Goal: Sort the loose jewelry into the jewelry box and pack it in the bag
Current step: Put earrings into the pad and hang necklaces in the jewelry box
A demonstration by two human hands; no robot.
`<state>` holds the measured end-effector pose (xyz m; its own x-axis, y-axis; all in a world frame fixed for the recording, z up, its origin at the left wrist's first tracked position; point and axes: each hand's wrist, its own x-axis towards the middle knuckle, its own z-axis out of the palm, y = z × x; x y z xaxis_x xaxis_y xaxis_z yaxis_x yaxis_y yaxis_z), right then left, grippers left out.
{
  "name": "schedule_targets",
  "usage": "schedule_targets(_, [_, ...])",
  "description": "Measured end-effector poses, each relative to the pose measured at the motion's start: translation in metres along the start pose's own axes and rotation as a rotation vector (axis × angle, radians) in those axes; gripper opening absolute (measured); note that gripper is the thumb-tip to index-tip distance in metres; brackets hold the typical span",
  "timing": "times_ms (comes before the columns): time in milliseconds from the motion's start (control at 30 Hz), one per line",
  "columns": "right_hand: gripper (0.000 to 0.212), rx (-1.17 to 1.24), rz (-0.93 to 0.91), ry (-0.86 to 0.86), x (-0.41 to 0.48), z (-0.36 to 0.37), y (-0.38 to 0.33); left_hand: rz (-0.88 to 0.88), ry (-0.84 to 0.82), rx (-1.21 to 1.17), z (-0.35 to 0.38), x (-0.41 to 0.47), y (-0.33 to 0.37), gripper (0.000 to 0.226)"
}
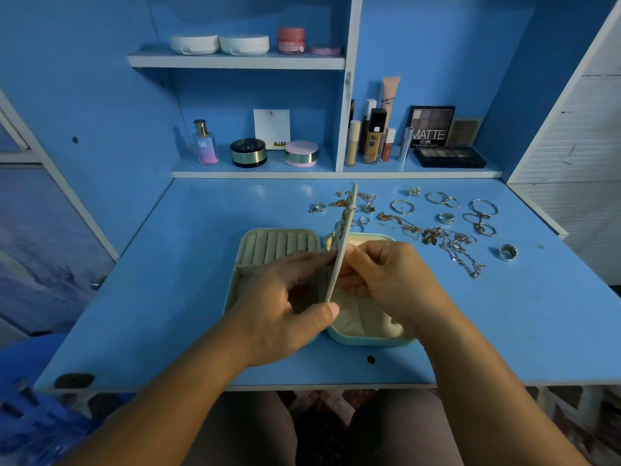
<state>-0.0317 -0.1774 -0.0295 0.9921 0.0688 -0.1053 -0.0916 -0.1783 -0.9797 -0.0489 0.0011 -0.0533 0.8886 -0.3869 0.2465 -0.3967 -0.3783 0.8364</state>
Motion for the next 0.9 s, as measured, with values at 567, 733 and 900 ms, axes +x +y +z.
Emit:
schedule_targets(567, [0.014, -0.118, -0.198, 0.171, -0.009, 0.009, 0.010, -0.019, -0.014, -0.108, -0.001, -0.002, 0.004, 0.060])
schedule_targets(733, [0.016, -0.122, -0.185, 0.162, -0.009, 0.008, 0.009, -0.020, -0.007, -0.119, -0.001, -0.002, 0.005, 0.059])
schedule_targets(900, [0.017, -0.135, -0.179, 0.146, -0.008, 0.006, 0.009, -0.009, -0.003, -0.118, -0.001, -0.001, 0.005, 0.058])
